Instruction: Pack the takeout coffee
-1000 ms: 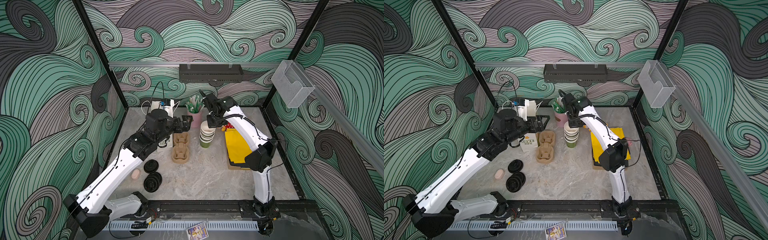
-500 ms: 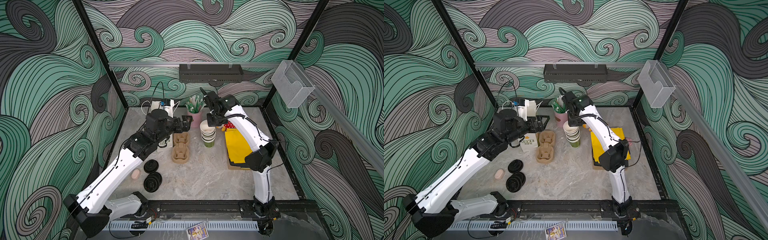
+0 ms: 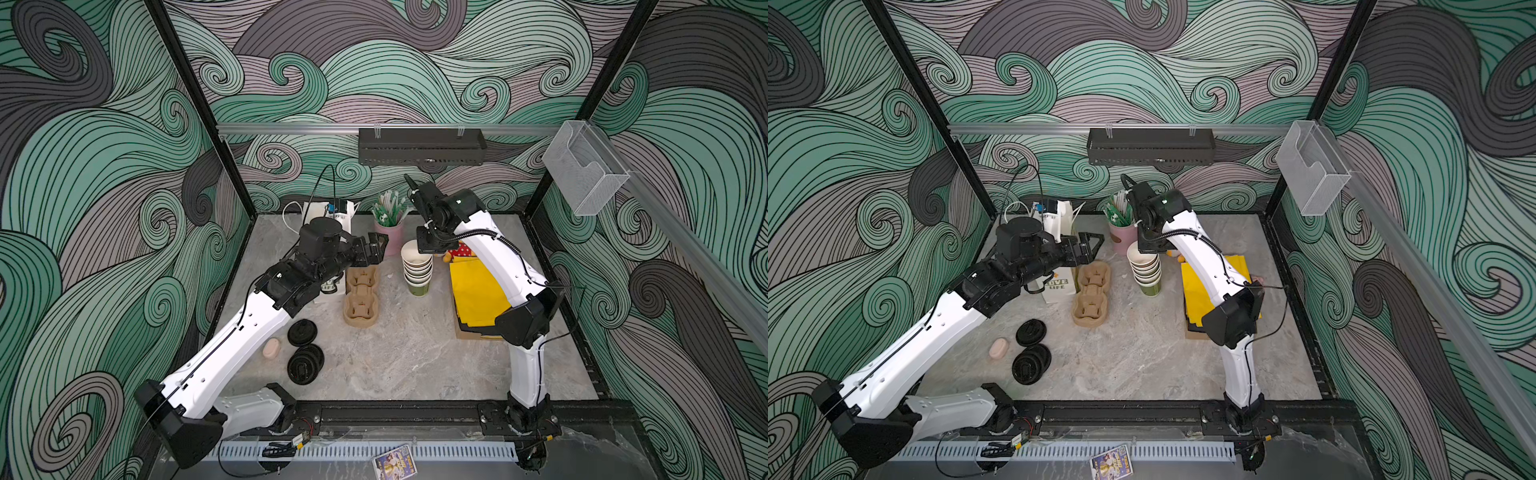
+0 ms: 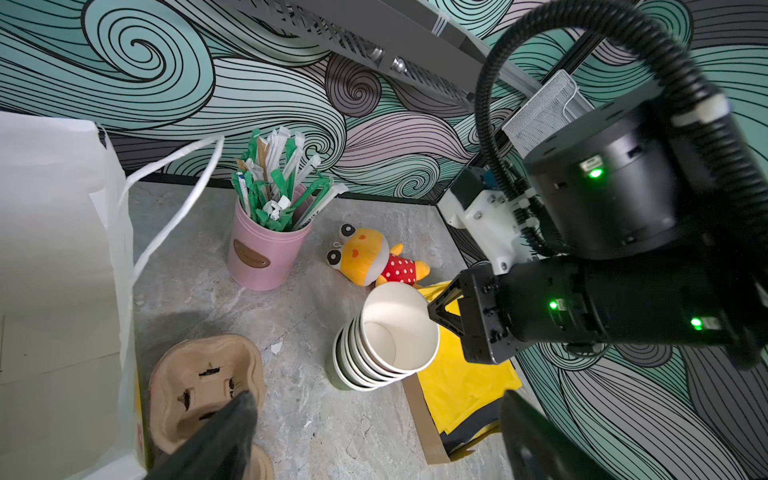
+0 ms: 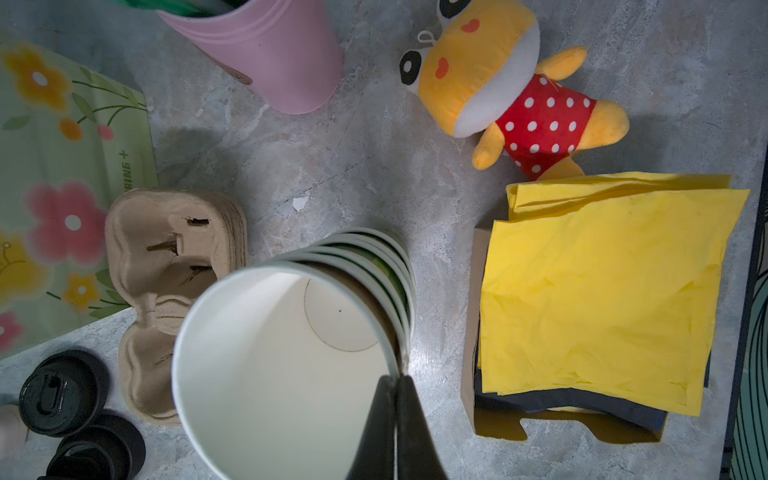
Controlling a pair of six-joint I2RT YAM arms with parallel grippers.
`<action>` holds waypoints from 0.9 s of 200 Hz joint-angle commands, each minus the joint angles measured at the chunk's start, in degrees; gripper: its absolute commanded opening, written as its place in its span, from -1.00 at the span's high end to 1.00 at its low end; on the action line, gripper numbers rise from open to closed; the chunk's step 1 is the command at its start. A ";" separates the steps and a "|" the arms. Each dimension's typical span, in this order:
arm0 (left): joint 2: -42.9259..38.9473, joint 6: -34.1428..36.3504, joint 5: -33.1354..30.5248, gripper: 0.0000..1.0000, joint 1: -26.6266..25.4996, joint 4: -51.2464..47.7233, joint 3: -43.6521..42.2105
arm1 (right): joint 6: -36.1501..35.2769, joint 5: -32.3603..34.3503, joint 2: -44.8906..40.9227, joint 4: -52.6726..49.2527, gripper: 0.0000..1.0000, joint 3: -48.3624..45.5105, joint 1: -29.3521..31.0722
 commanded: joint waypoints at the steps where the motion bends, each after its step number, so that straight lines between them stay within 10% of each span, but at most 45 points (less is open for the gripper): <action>1: 0.19 0.33 1.02 -0.86 -0.15 -0.87 0.58 | 2.00 -0.52 -3.01 -0.84 1.00 -1.80 -0.90; 180: 0.22 -0.08 2.85 -0.87 -0.10 -3.90 2.73 | 2.04 -2.70 -16.12 0.47 1.00 -1.32 -1.35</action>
